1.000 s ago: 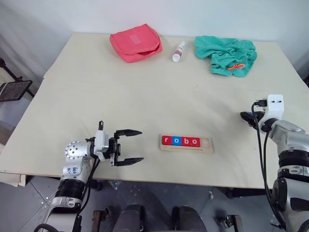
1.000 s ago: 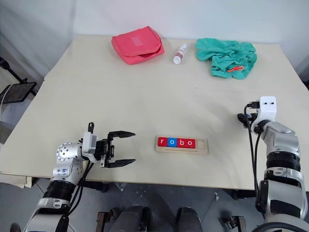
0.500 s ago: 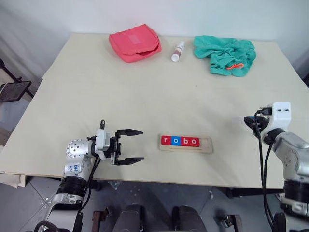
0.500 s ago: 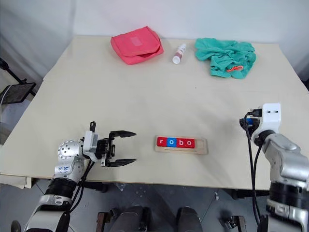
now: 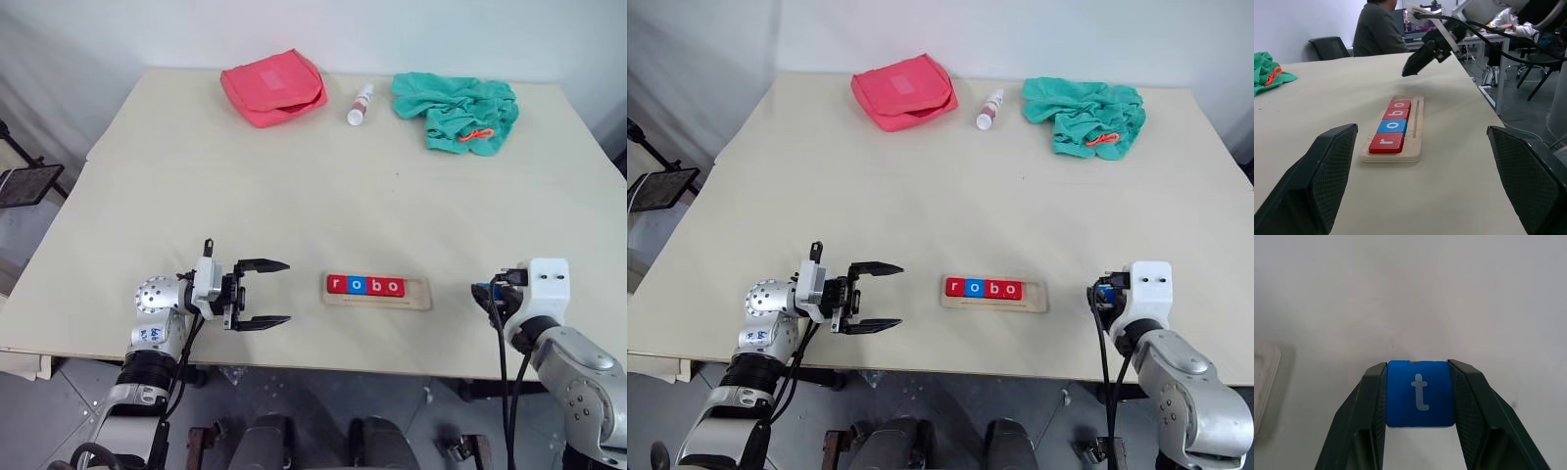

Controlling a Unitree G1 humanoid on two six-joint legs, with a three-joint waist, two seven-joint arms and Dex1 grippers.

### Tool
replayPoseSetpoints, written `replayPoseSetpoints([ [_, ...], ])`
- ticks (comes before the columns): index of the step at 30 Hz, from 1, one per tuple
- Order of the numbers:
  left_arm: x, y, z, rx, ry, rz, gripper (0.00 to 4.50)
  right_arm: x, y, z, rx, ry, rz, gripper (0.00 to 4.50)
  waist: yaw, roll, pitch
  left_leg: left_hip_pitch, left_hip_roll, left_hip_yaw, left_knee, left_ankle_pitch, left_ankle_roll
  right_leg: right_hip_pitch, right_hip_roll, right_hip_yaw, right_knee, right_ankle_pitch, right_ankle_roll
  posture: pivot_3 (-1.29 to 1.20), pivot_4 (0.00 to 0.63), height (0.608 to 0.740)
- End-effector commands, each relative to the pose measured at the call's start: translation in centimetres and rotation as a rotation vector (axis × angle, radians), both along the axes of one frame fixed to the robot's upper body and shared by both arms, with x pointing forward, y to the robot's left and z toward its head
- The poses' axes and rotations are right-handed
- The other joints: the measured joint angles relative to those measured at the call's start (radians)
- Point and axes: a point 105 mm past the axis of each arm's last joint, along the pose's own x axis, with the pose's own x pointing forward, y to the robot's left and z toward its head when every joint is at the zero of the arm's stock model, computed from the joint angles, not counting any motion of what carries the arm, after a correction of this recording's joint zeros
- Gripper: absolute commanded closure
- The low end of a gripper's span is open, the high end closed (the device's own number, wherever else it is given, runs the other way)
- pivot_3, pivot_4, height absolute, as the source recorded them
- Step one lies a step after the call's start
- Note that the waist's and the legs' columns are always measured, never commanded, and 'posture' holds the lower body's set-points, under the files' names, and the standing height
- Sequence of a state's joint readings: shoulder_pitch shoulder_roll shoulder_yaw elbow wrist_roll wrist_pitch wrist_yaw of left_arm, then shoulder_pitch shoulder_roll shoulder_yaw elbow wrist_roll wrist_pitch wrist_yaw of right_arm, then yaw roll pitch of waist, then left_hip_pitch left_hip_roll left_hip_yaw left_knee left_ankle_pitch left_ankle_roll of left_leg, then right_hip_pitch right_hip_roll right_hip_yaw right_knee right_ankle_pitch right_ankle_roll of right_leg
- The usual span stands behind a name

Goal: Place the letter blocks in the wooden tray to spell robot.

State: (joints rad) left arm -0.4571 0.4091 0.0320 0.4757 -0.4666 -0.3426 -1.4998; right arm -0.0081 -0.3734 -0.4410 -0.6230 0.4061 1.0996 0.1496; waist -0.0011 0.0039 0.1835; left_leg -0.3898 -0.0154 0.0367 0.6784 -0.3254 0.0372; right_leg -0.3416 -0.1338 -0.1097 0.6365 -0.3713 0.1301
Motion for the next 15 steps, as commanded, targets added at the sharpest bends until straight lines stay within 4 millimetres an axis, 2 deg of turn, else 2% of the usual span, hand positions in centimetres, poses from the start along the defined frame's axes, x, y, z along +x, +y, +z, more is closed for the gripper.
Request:
replayPoseSetpoints([
  [1, -0.2, 0.2, 0.5, 0.003, -0.031, -0.021, 0.00, -0.2, 0.3, 0.8, -0.007, -0.043, -0.006, 3.04, 0.000, 0.000, 0.000, 0.000, 0.000, 0.000, 0.000, 0.000, 0.000, 0.000, 0.000, 0.000, 0.000, 0.000, 0.000, 0.00, 0.150, 0.740],
  [9, -0.2, 0.2, 0.6, 0.004, -0.031, -0.018, 0.00, -0.3, 1.0, 0.3, 0.001, -0.040, 0.014, 3.04, 0.000, 0.000, 0.000, 0.000, 0.000, 0.000, 0.000, 0.000, 0.000, 0.000, 0.000, 0.001, 0.000, 0.000, 0.000, 0.00, 0.150, 0.740],
  [10, -0.2, 0.2, 0.6, 0.004, -0.032, -0.018, 0.00, -0.3, 1.1, 0.4, -0.002, -0.046, 0.019, 2.33, 0.000, 0.000, 0.000, 0.000, 0.000, 0.000, 0.000, 0.000, 0.000, 0.000, 0.000, 0.001, 0.000, 0.000, 0.000, 0.00, 0.150, 0.740],
  [15, -0.2, 0.2, 0.7, 0.002, -0.033, -0.018, 0.00, -0.2, 1.2, 1.3, -0.010, -0.087, 0.035, 0.77, 0.000, 0.000, 0.000, 0.000, 0.000, 0.000, 0.000, 0.000, 0.000, 0.000, 0.000, 0.001, 0.000, 0.000, 0.000, 0.00, 0.150, 0.740],
])
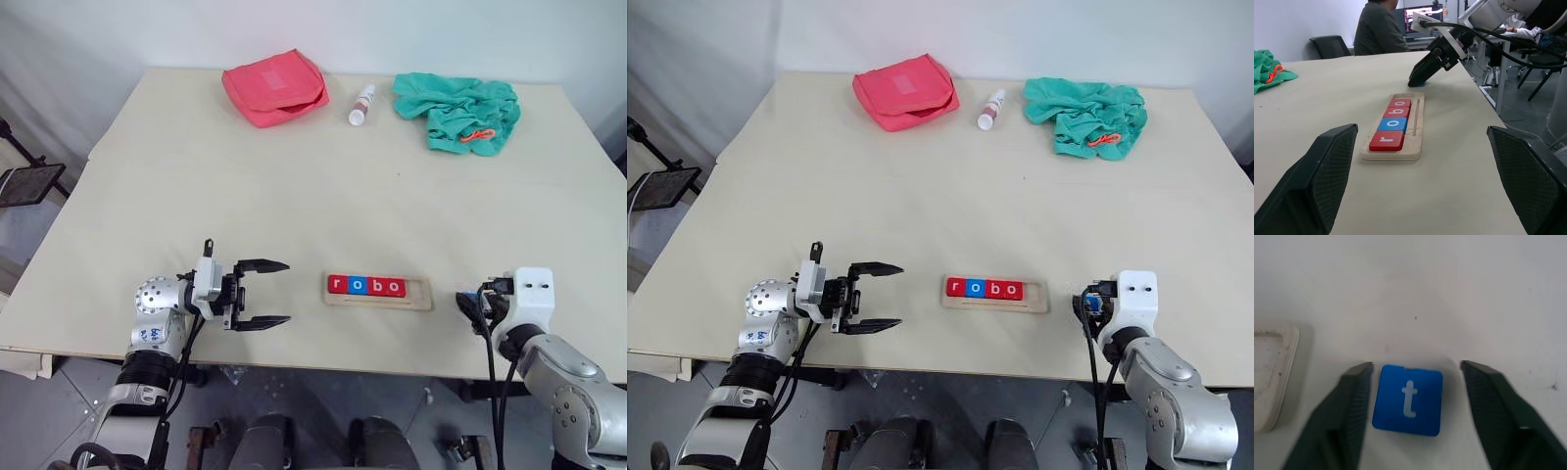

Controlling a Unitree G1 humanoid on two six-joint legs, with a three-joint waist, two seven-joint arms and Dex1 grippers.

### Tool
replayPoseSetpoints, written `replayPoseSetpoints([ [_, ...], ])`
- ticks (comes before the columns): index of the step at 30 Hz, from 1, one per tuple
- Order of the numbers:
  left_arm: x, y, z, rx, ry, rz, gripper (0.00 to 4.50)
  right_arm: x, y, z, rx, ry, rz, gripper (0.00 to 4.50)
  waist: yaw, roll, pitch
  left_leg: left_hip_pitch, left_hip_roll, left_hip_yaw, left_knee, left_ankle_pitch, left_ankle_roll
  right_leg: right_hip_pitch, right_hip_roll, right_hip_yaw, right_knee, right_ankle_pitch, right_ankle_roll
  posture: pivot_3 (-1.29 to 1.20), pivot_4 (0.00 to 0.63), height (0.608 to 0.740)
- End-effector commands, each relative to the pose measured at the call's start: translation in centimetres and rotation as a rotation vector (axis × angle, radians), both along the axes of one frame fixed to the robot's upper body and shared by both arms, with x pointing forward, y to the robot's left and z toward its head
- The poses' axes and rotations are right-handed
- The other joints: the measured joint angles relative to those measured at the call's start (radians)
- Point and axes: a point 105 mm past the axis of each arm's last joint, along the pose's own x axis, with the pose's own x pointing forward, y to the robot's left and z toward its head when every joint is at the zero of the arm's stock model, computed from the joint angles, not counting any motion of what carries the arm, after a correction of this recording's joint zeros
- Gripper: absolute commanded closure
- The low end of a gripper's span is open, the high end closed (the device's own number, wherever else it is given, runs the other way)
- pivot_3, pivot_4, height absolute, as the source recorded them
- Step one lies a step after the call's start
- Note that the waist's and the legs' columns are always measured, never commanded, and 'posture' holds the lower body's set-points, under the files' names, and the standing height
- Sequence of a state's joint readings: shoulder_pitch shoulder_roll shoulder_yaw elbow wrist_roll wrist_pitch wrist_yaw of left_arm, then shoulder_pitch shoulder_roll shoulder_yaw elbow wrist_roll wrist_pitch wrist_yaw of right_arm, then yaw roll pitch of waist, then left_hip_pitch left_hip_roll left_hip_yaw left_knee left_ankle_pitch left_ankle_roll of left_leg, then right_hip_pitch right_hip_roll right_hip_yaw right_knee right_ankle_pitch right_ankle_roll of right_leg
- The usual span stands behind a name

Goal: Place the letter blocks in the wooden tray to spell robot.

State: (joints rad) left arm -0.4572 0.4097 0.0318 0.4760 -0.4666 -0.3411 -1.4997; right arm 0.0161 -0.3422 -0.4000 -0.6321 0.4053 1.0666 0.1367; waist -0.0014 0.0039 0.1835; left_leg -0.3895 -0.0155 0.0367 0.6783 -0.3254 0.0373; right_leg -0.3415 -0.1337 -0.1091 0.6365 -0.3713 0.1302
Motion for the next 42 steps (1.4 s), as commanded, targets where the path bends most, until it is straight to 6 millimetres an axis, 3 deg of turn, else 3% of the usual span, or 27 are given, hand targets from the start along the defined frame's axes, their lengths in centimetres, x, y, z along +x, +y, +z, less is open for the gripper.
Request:
replayPoseSetpoints([
  [1, -0.1, 0.1, 0.7, 0.001, -0.035, -0.018, 0.00, -0.2, 0.1, 2.1, -0.028, -0.088, 0.016, 0.41, 0.000, 0.000, 0.000, 0.000, 0.000, 0.000, 0.000, 0.000, 0.000, 0.000, 0.000, 0.000, 0.000, 0.000, 0.000, 0.00, 0.150, 0.740],
  [2, -0.1, 0.1, 0.7, 0.000, -0.035, -0.018, 0.00, -0.2, 0.0, 2.2, -0.034, -0.091, 0.023, 0.04, 0.000, 0.000, 0.000, 0.000, 0.000, 0.000, 0.000, 0.000, 0.000, 0.000, 0.000, 0.000, 0.000, 0.000, 0.000, 0.00, 0.150, 0.740],
  [3, -0.1, 0.1, 0.7, 0.000, -0.036, -0.018, 0.00, -0.2, 0.0, 2.3, -0.037, -0.092, 0.034, 0.01, 0.000, 0.000, 0.000, 0.000, 0.000, 0.000, 0.000, 0.000, 0.000, 0.000, 0.000, 0.000, 0.000, 0.000, 0.000, 0.00, 0.150, 0.740],
  [7, 0.0, 0.0, 0.7, -0.004, -0.037, -0.015, 0.00, -0.4, 0.3, 3.0, -0.077, -0.081, 0.160, 0.01, 0.001, 0.000, 0.000, 0.000, 0.000, 0.000, 0.000, 0.000, 0.000, 0.000, 0.000, 0.000, 0.000, 0.000, 0.000, 0.00, 0.150, 0.740],
  [21, -0.3, 0.0, 0.4, -0.016, -0.043, 0.007, 0.00, 0.0, -1.9, 3.0, -0.501, 0.259, 0.939, 0.01, -0.001, -0.001, 0.000, 0.000, 0.000, 0.003, 0.001, 0.000, 0.001, 0.003, 0.001, -0.005, -0.007, 0.000, 0.001, 0.00, 0.150, 0.740],
  [27, -0.8, 0.3, 0.3, -0.019, -0.044, 0.031, 0.00, 1.7, -2.7, 2.5, -0.585, 0.302, 1.065, 0.01, 0.001, -0.001, 0.001, 0.000, 0.001, 0.002, 0.001, 0.000, 0.001, 0.003, 0.000, -0.007, -0.008, 0.001, 0.001, 0.00, 0.150, 0.740],
  [34, -1.3, 0.6, 0.3, -0.018, -0.044, 0.054, 0.00, 2.1, -2.6, 1.4, -0.609, 0.349, 1.139, 0.01, 0.002, -0.001, 0.001, -0.001, 0.001, 0.001, 0.002, 0.000, 0.002, 0.004, 0.000, -0.009, -0.008, 0.001, 0.001, 0.00, 0.150, 0.740],
  [37, -1.3, 0.7, 0.3, -0.017, -0.044, 0.062, 0.00, 2.3, -2.6, 1.2, -0.623, 0.352, 1.146, 0.60, 0.002, -0.001, 0.001, -0.001, 0.001, 0.001, 0.002, 0.000, 0.002, 0.004, 0.000, -0.009, -0.008, 0.001, 0.001, 0.00, 0.150, 0.740],
  [42, -1.3, 0.7, 0.3, -0.016, -0.043, 0.065, 0.00, 2.7, -2.2, 1.9, -0.641, 0.319, 1.135, 2.36, 0.001, -0.001, 0.001, -0.001, 0.001, 0.001, 0.003, 0.000, 0.002, 0.004, 0.000, -0.009, -0.008, 0.001, 0.001, 0.00, 0.150, 0.740],
])
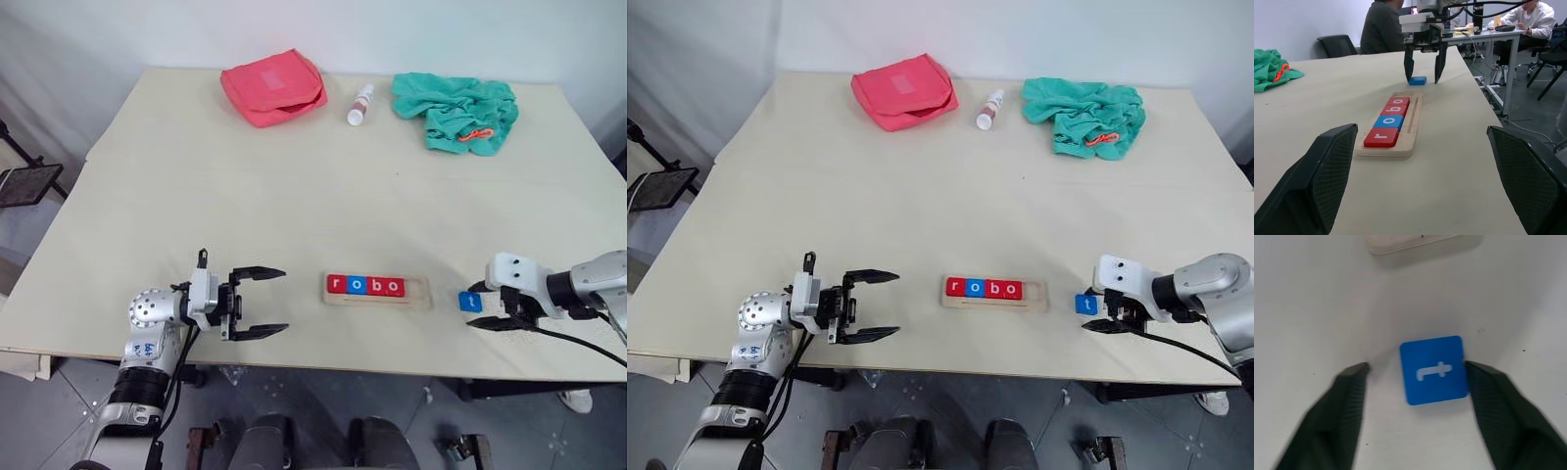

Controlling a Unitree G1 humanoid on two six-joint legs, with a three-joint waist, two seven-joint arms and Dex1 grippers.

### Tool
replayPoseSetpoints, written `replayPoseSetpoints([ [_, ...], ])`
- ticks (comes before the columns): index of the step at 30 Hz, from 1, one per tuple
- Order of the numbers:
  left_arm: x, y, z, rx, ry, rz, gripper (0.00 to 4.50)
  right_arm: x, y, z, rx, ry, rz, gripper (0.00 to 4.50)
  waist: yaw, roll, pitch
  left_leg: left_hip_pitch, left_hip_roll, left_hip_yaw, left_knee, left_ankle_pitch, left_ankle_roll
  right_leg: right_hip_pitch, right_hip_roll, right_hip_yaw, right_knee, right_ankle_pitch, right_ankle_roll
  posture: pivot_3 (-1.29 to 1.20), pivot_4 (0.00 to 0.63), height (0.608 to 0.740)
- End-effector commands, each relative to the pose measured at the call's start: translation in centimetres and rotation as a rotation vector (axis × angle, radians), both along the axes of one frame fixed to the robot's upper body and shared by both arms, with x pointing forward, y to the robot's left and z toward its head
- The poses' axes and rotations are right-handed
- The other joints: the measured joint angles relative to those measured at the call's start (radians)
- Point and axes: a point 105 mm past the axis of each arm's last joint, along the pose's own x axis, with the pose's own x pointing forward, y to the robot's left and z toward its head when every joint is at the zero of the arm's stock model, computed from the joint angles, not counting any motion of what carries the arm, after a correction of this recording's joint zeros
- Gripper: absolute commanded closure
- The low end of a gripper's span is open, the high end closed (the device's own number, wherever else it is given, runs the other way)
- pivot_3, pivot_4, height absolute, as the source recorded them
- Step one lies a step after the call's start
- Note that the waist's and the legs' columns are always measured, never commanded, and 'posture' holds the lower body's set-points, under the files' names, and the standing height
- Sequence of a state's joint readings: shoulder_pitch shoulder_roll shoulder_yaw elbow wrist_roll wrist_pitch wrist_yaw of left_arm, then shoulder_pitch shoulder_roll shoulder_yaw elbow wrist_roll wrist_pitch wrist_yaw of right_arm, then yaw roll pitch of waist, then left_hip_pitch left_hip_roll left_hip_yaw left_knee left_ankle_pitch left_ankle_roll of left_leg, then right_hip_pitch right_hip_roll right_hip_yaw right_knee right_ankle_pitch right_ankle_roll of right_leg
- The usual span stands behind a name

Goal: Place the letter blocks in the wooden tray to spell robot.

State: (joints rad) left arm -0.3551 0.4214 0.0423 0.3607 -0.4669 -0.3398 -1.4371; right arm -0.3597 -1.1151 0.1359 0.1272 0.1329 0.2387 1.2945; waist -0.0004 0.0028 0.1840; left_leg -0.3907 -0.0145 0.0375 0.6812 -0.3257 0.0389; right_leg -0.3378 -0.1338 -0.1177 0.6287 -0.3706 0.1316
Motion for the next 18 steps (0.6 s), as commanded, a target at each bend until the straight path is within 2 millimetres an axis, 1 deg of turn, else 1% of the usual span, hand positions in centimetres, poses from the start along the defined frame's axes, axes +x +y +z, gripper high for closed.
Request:
replayPoseSetpoints([
  [1, -0.1, 0.2, 0.8, -0.009, -0.035, 0.010, 0.00, 0.4, 0.0, 0.7, -0.022, -0.041, -0.009, 2.66, 0.000, 0.000, 0.000, 0.000, 0.000, 0.000, 0.000, 0.000, 0.000, 0.000, 0.000, 0.000, 0.000, 0.000, 0.000, 0.00, 0.150, 0.740],
  [2, 0.0, 0.2, 0.8, -0.010, -0.036, 0.011, 0.00, 0.5, 0.2, 1.2, -0.022, -0.054, -0.007, 3.02, 0.000, 0.000, 0.000, 0.000, 0.000, 0.000, 0.000, 0.000, 0.000, 0.000, 0.000, 0.000, 0.000, 0.000, 0.000, 0.00, 0.150, 0.740],
  [4, 0.1, 0.2, 0.8, -0.009, -0.036, 0.010, 0.00, 0.9, 0.9, 2.4, -0.006, -0.079, -0.007, 3.05, 0.000, 0.000, 0.000, 0.000, 0.000, 0.000, 0.000, 0.000, 0.000, 0.000, 0.000, 0.000, 0.000, 0.000, 0.000, 0.00, 0.150, 0.740],
  [6, 0.1, 0.2, 0.8, -0.009, -0.036, 0.008, 0.00, 1.2, 2.2, 3.6, 0.022, -0.093, 0.009, 3.05, -0.002, 0.000, 0.000, 0.000, 0.000, 0.000, 0.000, 0.000, 0.000, -0.001, 0.000, 0.001, 0.000, 0.000, 0.000, 0.00, 0.150, 0.740],
  [8, 0.1, 0.1, 0.8, -0.008, -0.036, 0.005, 0.00, 1.3, 3.3, 4.2, 0.045, -0.086, 0.018, 3.05, -0.002, 0.000, 0.000, 0.000, 0.000, 0.001, 0.000, 0.000, 0.000, -0.001, 0.000, 0.001, 0.000, 0.000, 0.000, 0.00, 0.150, 0.740],
  [12, 0.2, -0.1, 0.9, -0.012, -0.040, 0.004, 0.00, 1.8, 5.3, 4.2, 0.050, -0.071, 0.065, 3.05, 0.001, 0.000, 0.000, 0.000, 0.000, 0.000, 0.000, 0.000, 0.000, -0.001, 0.000, 0.001, 0.000, 0.000, 0.000, 0.00, 0.150, 0.740],
  [16, 0.1, -0.2, 0.9, -0.017, -0.043, 0.007, 0.00, 2.4, 6.1, 3.5, 0.028, -0.058, 0.092, 3.05, 0.004, 0.000, 0.000, -0.001, -0.001, -0.001, 0.000, 0.000, 0.000, -0.001, -0.001, 0.001, 0.000, 0.000, 0.000, 0.00, 0.150, 0.740],
  [18, 0.1, -0.2, 0.8, -0.020, -0.043, 0.010, 0.00, 2.6, 6.2, 3.2, 0.015, -0.051, 0.104, 3.05, 0.002, 0.000, 0.000, -0.001, -0.001, -0.001, 0.000, 0.000, 0.000, -0.001, -0.001, 0.001, 0.000, 0.000, 0.000, 0.00, 0.150, 0.740],
])
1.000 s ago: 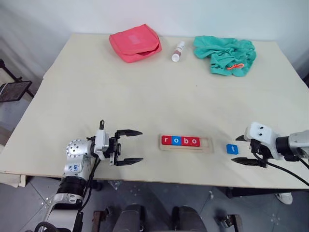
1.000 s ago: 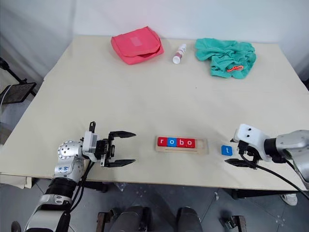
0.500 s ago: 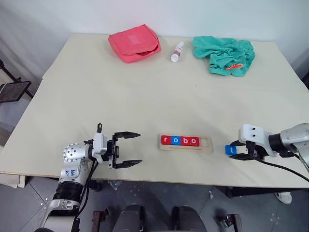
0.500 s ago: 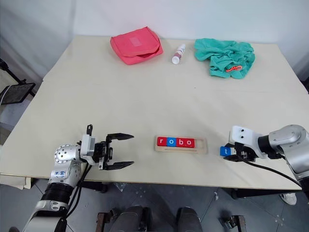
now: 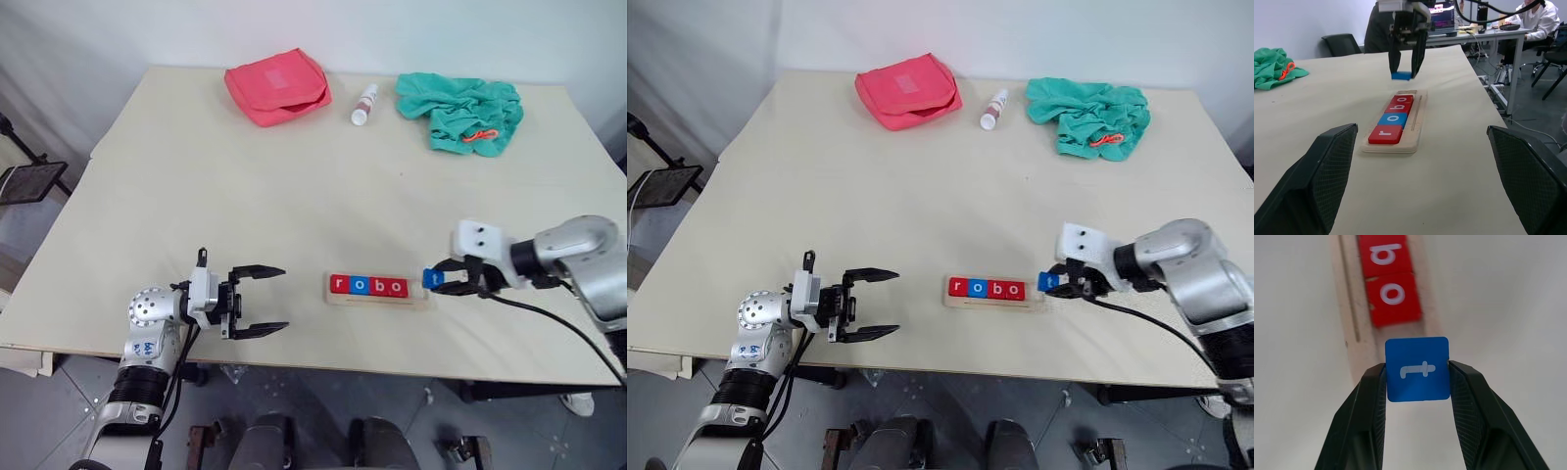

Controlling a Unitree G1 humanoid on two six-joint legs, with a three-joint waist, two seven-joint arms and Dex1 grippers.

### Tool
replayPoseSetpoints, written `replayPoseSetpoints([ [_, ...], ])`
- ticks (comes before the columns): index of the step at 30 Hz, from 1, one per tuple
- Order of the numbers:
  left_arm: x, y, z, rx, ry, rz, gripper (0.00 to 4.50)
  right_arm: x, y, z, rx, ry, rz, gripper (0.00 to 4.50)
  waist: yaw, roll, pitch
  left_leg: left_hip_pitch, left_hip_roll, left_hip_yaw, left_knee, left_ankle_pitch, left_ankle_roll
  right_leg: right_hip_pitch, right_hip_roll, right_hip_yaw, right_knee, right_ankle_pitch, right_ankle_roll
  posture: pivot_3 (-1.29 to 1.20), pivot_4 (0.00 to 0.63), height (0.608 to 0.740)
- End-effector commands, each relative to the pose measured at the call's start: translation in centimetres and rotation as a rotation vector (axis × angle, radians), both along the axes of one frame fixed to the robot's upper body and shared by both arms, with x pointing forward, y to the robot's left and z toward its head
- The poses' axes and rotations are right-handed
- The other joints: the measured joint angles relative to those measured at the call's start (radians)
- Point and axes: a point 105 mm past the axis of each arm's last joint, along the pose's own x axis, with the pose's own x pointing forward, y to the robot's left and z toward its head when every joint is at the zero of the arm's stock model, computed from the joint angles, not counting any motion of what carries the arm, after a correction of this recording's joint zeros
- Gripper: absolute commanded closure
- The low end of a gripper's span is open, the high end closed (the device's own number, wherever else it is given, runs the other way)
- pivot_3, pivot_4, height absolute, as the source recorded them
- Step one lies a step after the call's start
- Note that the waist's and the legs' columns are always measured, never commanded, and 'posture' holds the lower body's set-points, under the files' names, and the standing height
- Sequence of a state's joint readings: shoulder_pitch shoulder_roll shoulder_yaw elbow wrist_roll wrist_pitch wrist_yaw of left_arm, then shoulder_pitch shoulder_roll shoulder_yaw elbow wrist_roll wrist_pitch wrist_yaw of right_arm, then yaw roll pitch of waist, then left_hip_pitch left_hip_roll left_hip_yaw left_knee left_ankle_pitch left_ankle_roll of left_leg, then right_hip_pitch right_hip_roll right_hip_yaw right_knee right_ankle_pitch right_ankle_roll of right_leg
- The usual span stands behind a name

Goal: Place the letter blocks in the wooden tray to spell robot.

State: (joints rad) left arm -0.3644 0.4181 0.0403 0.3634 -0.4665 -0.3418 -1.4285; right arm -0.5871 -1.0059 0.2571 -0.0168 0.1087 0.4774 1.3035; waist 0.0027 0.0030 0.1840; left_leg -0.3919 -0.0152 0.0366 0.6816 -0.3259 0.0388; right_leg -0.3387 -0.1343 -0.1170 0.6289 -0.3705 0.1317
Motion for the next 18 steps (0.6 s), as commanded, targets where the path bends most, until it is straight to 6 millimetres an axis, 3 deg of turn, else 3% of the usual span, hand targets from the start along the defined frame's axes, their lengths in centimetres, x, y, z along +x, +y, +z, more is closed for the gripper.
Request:
replayPoseSetpoints([
  [1, -0.2, 0.0, 0.6, -0.015, -0.036, 0.007, 0.00, 0.4, 0.0, 0.3, -0.027, -0.020, 0.019, 3.05, -0.001, 0.000, 0.000, 0.000, 0.000, 0.000, 0.000, 0.000, 0.000, 0.000, 0.000, 0.000, 0.000, 0.000, 0.000, 0.00, 0.150, 0.740],
  [11, -0.6, 0.2, 0.4, -0.022, -0.032, 0.044, 0.00, 0.8, 1.5, 0.2, -0.006, 0.001, 0.081, 3.05, -0.005, 0.000, 0.000, 0.000, 0.000, 0.000, 0.000, 0.000, 0.000, -0.001, 0.000, -0.001, 0.001, 0.000, 0.000, 0.00, 0.150, 0.740],
  [18, -0.6, 0.2, 0.4, -0.024, -0.034, 0.050, 0.00, 0.7, 1.4, -0.2, -0.024, 0.008, 0.090, 3.05, -0.004, 0.000, 0.000, 0.000, 0.000, 0.000, 0.000, 0.000, 0.000, -0.001, 0.000, -0.001, 0.001, 0.000, 0.000, 0.00, 0.150, 0.740],
])
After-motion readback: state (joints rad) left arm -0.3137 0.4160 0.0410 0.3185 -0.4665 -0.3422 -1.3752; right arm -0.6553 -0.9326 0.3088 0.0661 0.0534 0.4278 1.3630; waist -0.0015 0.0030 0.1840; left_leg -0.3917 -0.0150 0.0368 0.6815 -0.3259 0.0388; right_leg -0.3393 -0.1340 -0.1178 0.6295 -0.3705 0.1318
